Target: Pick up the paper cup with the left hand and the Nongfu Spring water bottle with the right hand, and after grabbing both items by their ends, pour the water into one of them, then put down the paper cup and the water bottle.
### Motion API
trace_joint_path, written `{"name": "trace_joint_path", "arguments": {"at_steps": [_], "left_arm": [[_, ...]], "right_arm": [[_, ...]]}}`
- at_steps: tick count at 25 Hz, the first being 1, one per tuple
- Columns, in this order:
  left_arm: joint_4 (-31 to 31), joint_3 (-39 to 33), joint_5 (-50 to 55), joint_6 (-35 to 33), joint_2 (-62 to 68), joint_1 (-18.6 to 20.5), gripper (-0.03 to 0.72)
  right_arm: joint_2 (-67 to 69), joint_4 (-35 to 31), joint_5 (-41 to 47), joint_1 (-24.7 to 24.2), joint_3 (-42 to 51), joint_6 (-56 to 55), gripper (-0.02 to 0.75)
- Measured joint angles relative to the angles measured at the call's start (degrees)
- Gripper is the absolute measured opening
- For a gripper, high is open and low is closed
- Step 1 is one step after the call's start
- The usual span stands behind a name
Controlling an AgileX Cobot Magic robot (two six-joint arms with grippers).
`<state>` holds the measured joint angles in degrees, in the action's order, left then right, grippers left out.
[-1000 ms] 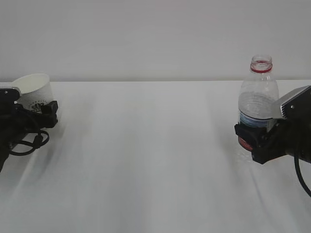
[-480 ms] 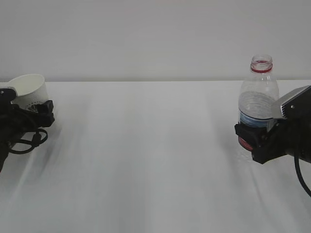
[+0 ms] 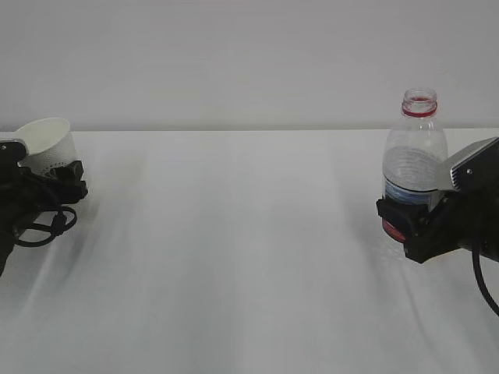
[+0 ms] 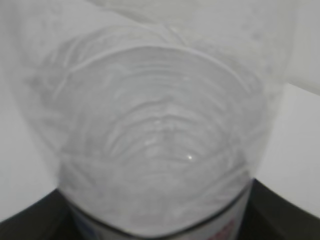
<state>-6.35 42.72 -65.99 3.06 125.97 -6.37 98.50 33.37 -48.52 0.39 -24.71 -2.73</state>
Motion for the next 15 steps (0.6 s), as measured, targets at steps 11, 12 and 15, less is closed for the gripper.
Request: {"name": "trace_joint_path", "arguments": {"at_steps": [11,12,15], "left_arm": [[0.5,0.0,0.0,0.0,0.0,0.0,0.54],[0.5,0.0,0.0,0.0,0.0,0.0,0.54],[2.0,0.0,0.0,0.0,0.0,0.0,0.54]], "right_arm": [[0.0,0.0,0.0,0.0,0.0,0.0,0.484],[0.0,0.0,0.0,0.0,0.0,0.0,0.484],[-0.1,0.0,0.0,0.0,0.0,0.0,0.484]]}}
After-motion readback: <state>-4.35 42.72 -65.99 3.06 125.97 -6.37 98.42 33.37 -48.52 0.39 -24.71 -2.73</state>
